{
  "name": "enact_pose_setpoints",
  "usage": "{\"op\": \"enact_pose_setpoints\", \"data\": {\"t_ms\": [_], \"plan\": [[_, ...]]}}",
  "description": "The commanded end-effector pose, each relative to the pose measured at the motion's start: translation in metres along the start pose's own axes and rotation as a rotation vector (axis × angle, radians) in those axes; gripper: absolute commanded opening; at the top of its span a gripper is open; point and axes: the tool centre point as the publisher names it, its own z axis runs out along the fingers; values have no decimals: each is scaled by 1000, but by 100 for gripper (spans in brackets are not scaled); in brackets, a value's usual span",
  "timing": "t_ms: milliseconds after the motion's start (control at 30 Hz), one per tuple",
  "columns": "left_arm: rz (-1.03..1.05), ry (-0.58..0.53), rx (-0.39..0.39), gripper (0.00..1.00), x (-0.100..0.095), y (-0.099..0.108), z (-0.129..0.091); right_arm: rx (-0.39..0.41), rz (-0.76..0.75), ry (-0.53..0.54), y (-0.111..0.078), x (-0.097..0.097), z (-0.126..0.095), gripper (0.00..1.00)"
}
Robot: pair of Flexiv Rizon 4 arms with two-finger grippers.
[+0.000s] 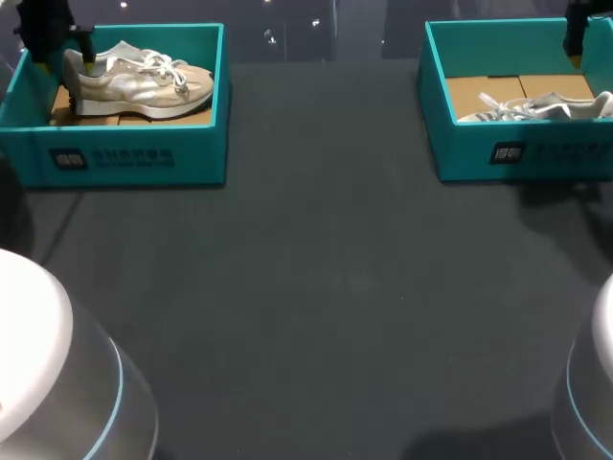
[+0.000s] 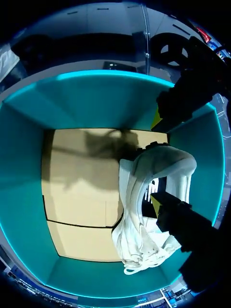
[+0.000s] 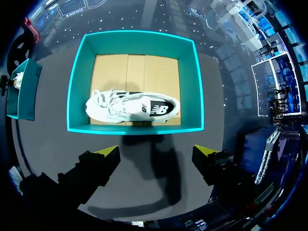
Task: Take the shoe out of the shoebox, open the shoe tongue, remove and reinsert the insole, then place the shoe into the shoebox
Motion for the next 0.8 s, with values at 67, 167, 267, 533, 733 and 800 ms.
{"op": "enact_pose_setpoints", "data": {"t_ms": [67,167,267,533,733,800], "plan": [[-7,9,22,79,0,7,8,0,0,0,0,0,0,100],[-10,13,28,80,0,9,13,0,0,0,0,0,0,100],[-16,18,36,79,0,12,17,0,0,0,0,0,0,100],[-23,22,58,80,3,15,23,0,0,0,0,0,0,100],[-20,24,69,79,4,14,28,0,0,0,0,0,0,100],[-21,25,74,78,4,15,30,0,0,0,0,0,0,100]]}}
